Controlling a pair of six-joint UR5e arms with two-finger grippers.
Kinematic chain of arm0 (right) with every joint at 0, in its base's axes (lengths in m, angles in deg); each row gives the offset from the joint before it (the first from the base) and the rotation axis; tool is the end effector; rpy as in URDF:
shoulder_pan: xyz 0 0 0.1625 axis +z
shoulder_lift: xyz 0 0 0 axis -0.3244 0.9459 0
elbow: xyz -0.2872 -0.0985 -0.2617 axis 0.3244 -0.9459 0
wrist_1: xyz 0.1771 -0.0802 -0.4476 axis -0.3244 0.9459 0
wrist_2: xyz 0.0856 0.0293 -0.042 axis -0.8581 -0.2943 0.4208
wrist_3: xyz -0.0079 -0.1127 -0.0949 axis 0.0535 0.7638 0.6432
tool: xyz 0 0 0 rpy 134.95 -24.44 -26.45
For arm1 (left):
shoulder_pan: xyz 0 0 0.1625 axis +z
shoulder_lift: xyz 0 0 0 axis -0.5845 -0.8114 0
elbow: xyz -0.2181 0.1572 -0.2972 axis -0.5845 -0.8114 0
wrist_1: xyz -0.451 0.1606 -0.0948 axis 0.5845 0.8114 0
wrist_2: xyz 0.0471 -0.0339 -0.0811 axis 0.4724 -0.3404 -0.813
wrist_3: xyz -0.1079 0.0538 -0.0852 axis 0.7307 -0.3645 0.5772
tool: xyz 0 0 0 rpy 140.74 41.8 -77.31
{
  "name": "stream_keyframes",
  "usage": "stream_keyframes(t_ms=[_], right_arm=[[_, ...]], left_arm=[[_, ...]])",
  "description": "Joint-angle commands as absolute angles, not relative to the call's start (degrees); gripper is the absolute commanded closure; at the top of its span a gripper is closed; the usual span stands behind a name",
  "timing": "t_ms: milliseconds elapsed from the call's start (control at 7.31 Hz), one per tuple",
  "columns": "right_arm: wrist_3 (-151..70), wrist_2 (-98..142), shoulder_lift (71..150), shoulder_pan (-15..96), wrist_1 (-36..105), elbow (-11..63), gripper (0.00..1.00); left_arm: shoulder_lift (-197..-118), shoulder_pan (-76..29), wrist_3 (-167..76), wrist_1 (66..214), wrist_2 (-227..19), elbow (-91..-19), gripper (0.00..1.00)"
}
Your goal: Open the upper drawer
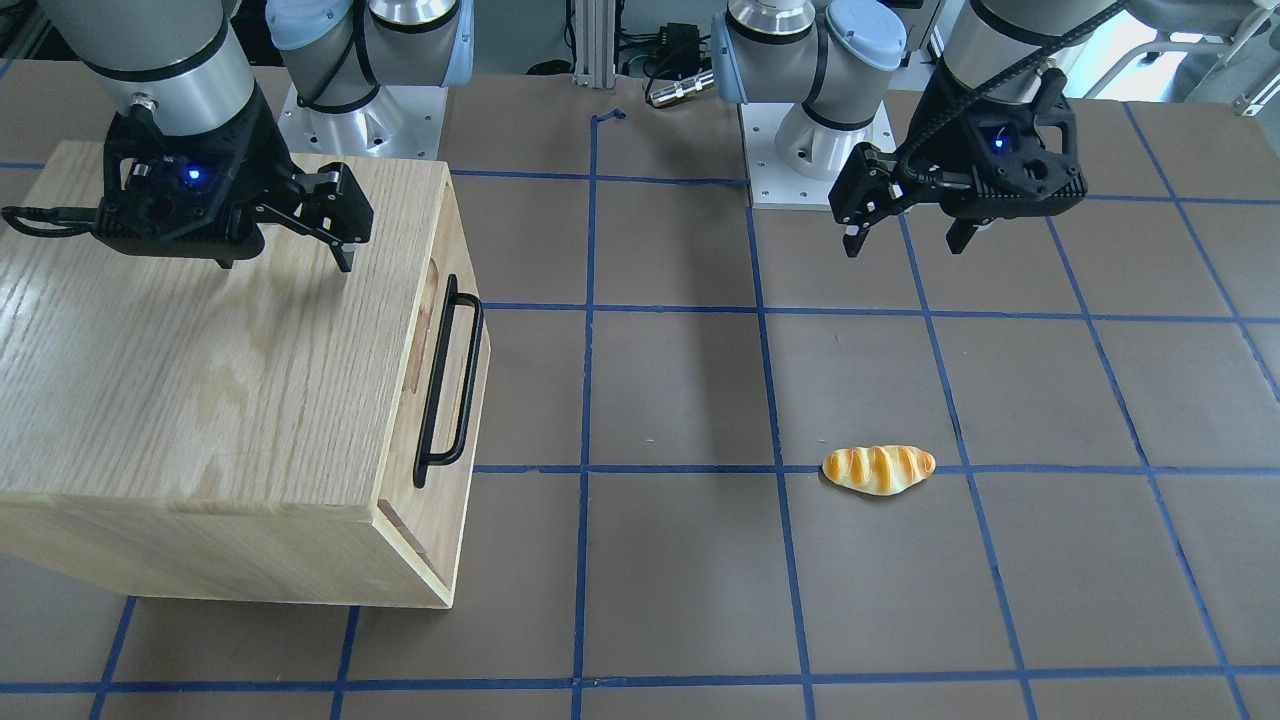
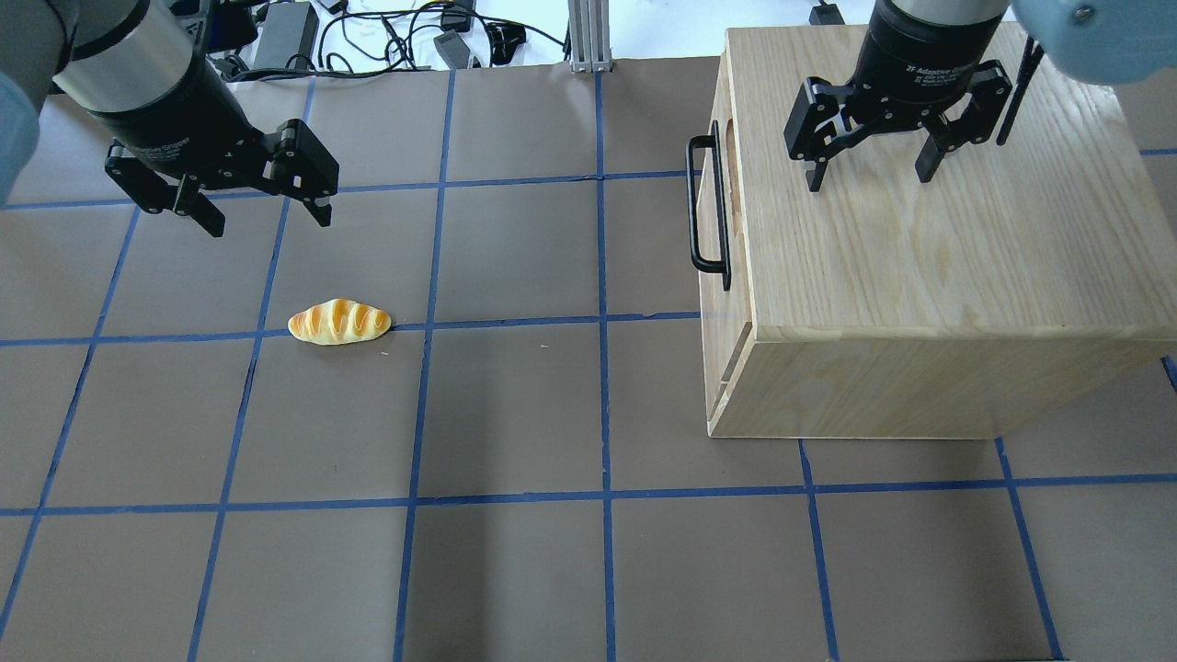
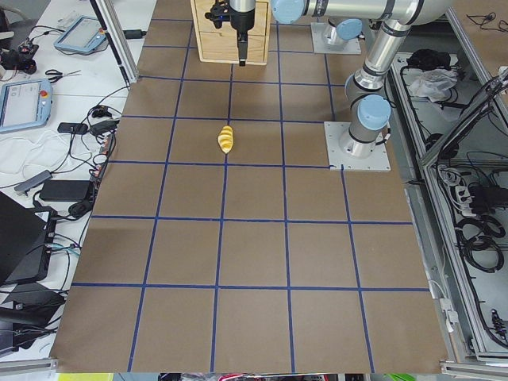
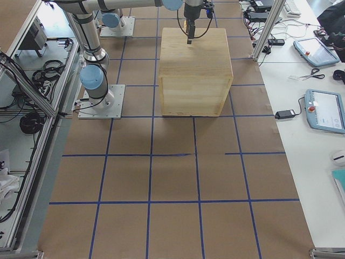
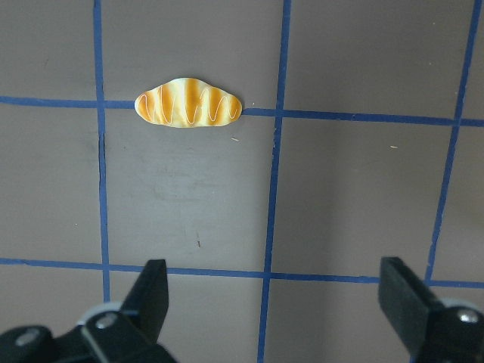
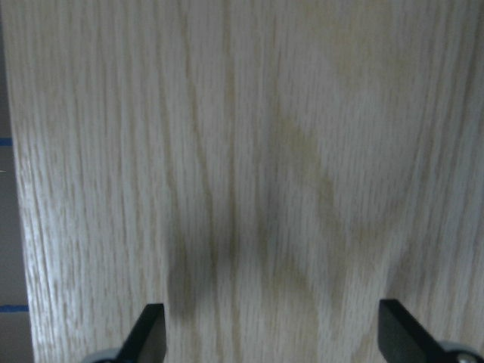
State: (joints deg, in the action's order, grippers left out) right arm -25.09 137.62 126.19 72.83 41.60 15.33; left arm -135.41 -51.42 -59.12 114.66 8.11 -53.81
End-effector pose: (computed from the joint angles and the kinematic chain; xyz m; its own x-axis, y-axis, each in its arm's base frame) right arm 0.1452 -0.5892 0.4374 -0.9990 -0.0128 0.0438 -0.0108 0.9989 0.0455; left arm -0.1043 -0.5618 0.4382 -0.9978 -0.0662 -0.0093 -0.0659 0.9974 -0.0303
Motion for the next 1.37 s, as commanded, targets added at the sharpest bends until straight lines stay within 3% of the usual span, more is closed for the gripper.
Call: stream_keyframes(t_ms=[0,1232], right_arm=[[-25.0,137.6,126.2,72.8,41.6,15.3,0.0],[-25.1,137.6,126.2,72.8,41.6,15.3,0.0]], left_arm=[[-135.4,-51.5,-59.1,114.7,8.2,-54.0,0.0],[-135.5,-51.0,-59.0,118.1,8.2,-53.1,0.0]])
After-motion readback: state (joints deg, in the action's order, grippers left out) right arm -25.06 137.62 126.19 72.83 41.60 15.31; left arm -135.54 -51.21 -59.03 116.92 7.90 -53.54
